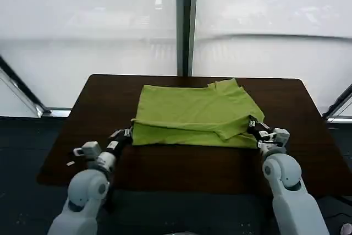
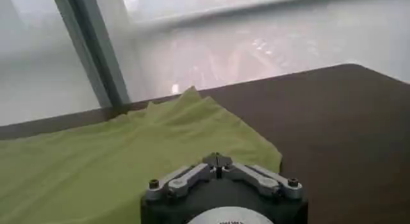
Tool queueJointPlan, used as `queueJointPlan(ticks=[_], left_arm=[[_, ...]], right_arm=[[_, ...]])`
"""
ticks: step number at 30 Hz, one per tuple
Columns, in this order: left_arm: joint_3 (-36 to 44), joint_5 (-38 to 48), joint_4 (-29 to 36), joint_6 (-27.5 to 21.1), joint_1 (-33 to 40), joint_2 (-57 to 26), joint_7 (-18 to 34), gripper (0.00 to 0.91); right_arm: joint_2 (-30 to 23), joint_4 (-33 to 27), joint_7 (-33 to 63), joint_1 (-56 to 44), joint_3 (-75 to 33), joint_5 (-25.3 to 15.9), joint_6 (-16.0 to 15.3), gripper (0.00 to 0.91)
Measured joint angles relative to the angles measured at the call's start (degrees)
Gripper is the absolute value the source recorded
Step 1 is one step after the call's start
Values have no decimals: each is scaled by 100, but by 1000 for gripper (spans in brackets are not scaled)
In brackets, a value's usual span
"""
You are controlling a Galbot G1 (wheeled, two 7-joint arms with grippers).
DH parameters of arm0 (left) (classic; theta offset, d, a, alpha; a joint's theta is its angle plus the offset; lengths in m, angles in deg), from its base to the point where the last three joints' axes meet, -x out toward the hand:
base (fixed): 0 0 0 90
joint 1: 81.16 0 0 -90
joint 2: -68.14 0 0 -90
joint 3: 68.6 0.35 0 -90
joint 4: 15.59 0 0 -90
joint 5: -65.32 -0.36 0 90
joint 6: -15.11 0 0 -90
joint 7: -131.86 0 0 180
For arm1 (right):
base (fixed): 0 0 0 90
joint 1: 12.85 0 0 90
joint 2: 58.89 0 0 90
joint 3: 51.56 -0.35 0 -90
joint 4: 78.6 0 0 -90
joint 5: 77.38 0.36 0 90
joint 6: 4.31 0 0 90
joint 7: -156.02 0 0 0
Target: Fold and organize the clothes.
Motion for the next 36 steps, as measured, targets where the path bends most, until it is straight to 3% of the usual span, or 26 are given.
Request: queueJointPlan(ticks=[6, 12, 21, 32, 35, 36], left_arm=[[30, -42, -39, 20, 88, -39, 26, 878], [-26, -174, 76, 17, -15, -61, 51, 878], [-108, -323, 597, -57, -642, -58, 91, 878], [22, -628, 714, -47, -1148, 182, 73, 878], [41, -687, 645, -35, -1148, 228, 71, 848], [41, -694, 601, -32, -1139, 243, 72, 790]], right_arm=[[189, 288, -108, -194, -89, -19, -167, 878], [460, 768, -98, -505, -259, -120, -633, 878], [800, 1390, -287, -1449, -665, -132, -1041, 878], [780, 1391, -429, -2002, -900, -142, -953, 878], [804, 1347, -452, -1977, -871, -153, -947, 809], [808, 1338, -458, -1966, -860, -165, -947, 751]])
